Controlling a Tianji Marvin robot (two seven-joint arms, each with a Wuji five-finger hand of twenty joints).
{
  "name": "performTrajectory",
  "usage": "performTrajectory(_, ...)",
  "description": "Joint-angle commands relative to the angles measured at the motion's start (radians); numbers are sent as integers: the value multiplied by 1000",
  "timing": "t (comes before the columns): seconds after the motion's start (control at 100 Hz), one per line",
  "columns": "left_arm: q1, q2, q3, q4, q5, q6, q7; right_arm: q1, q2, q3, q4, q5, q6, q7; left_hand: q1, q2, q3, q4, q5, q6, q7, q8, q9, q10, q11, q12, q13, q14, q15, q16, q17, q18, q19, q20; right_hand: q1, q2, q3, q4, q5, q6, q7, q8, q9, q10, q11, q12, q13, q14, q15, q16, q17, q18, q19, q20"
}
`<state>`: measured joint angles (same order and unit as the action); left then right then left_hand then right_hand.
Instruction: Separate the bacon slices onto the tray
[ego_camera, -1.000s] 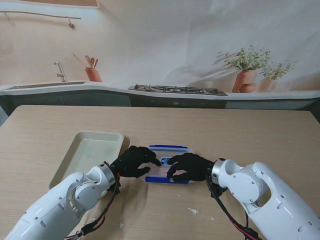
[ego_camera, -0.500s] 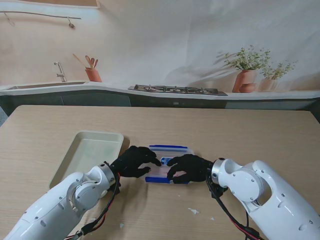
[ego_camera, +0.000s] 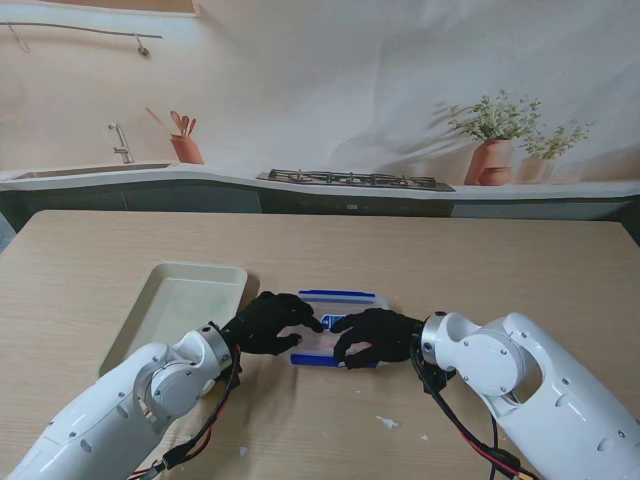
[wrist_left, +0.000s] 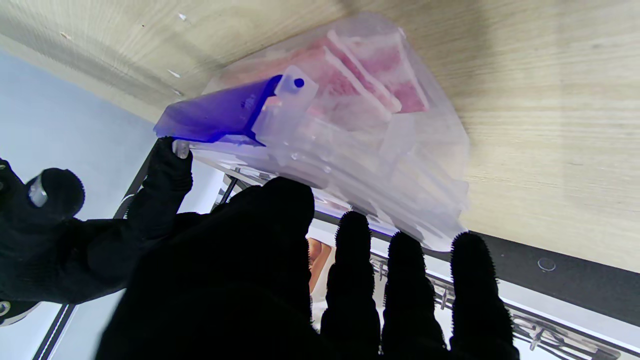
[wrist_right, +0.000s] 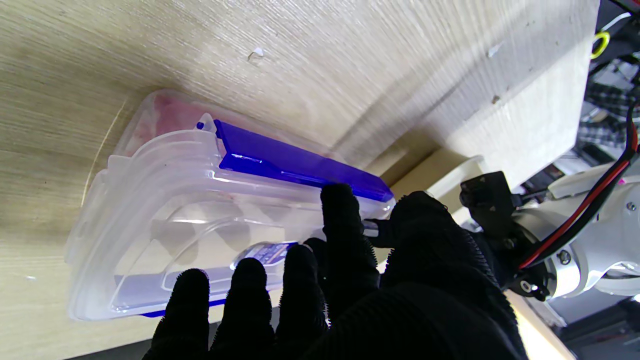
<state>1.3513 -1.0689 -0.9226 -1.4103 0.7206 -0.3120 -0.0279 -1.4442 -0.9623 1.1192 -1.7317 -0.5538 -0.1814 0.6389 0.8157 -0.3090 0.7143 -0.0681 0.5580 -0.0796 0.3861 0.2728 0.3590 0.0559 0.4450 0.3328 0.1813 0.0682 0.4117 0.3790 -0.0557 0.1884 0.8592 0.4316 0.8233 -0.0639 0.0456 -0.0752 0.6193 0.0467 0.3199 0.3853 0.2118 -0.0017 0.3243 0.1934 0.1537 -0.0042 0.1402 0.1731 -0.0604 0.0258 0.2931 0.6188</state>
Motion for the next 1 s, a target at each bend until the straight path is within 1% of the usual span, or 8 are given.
performTrajectory(0.0,15,3,12,14,3,13,-36,-14,-1,-14,6,-1,-6,34,-3,-4,4,-6,-12,-4,2,-3,-5,-13,-2,7,23,43,35,-7,-3,-17,27,6,44,-4,-25,25,139,-112,156,23,-27,-45,-29,-12,-45,-38,-21,-12,-15,-24,-39,-21)
performTrajectory(0.32,14,3,15,13,0,25,-42,-3,3,-26,7,7,-5,53,7,-1,0,-7,-13,-6,0,-3,-4,-1,-9,3,22,43,29,-11,3,7,29,8,45,-5,-48,27,233,-89,222,21,-20,-82,-24,-8,-49,-40,-38,-12,-12,-20,-58,-41)
performTrajectory(0.42,12,3,16,14,1,25,-44,-3,3,-26,7,7,-7,53,4,-1,-2,-7,-13,-6,0,-4,-4,-2,-13,1,21,40,27,-12,4,7,28,8,42,-3,-53,28,217,-99,216,16,-24,-81,-25,-7,-48,-40,-41,-11,-9,-19,-64,-48)
performTrajectory(0.5,12,4,16,14,1,24,-44,-13,-1,-16,7,6,-24,30,2,-2,-3,-7,-14,-6,0,-4,-3,-5,-13,1,22,39,27,-13,3,7,28,8,41,-1,-54,28,185,-110,203,9,-23,-70,-27,-8,-45,-39,-39,-9,-7,-19,-65,-51)
performTrajectory(0.74,14,5,16,13,2,28,-48,-80,-29,66,-15,-4,-102,-123,-19,-3,-8,-4,-13,-4,-1,-4,-3,-9,-13,0,21,38,25,-14,2,10,25,7,46,1,-52,32,98,-109,159,-6,-22,-21,73,37,-31,-13,34,15,-15,-9,-31,-22)
performTrajectory(0.83,15,5,15,11,1,28,-49,-98,-42,98,-21,-46,-121,-199,-22,-3,-7,-2,-13,-3,-2,-5,-4,-8,-14,0,21,38,24,-14,0,10,22,6,44,11,-49,37,43,-109,121,-8,-20,-3,114,53,-27,0,64,13,-9,2,-7,-1)
performTrajectory(0.89,16,6,15,9,8,26,-48,-106,-55,109,-18,-92,-114,-267,-25,-1,-9,-2,-18,-4,-4,-5,-5,-8,-14,0,22,37,25,-13,1,11,21,5,43,24,-44,48,4,-82,64,4,-13,21,137,59,-31,23,110,29,5,14,4,7)
performTrajectory(0.99,18,3,17,13,12,24,-33,-93,-70,109,21,-120,-116,-354,-30,-1,-11,-2,-23,-8,-6,-6,-3,-7,-13,1,27,39,26,-12,3,18,21,5,52,21,-36,49,-23,-89,44,25,9,33,153,64,-26,33,145,45,20,25,10,9)
